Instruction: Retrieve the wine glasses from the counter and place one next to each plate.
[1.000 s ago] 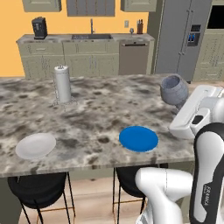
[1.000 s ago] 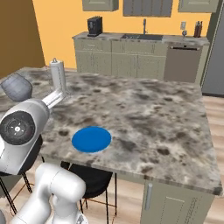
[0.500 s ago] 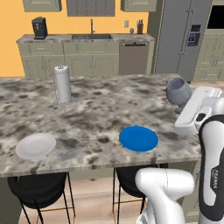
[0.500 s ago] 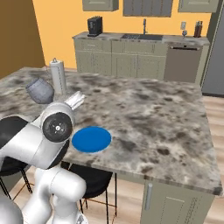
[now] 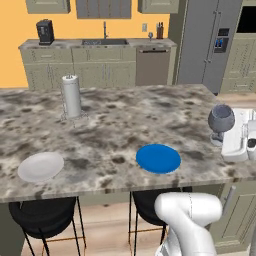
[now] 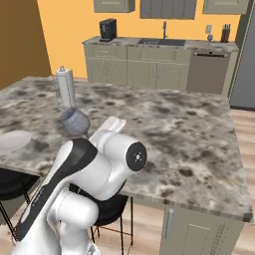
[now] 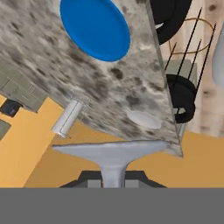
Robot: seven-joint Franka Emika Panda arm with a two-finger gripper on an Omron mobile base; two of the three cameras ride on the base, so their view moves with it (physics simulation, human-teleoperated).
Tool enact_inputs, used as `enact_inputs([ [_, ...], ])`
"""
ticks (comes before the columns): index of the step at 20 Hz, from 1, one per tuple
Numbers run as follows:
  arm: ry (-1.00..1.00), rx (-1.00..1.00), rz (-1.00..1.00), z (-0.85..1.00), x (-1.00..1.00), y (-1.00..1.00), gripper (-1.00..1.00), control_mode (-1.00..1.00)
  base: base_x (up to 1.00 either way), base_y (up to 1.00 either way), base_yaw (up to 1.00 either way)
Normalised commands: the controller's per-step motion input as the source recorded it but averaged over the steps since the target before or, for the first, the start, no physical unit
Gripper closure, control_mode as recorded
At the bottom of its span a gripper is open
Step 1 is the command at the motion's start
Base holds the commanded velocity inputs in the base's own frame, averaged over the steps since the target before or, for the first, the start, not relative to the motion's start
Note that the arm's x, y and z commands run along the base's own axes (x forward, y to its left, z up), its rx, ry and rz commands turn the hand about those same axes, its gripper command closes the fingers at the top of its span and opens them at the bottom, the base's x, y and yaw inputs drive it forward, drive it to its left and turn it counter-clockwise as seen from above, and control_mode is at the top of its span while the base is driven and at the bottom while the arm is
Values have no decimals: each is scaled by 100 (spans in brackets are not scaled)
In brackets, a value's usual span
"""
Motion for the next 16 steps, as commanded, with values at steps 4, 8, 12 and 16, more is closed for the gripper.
enact_inputs([
  [4,9,1,26,-57,49,-13,100,-100,0,0,0],
  [8,0,8,22,-58,54,-3,100,-100,0,0,0],
  [12,0,13,15,-54,54,-4,100,-100,0,0,0],
  [16,0,5,4,-42,34,-23,100,-100,0,0,0],
])
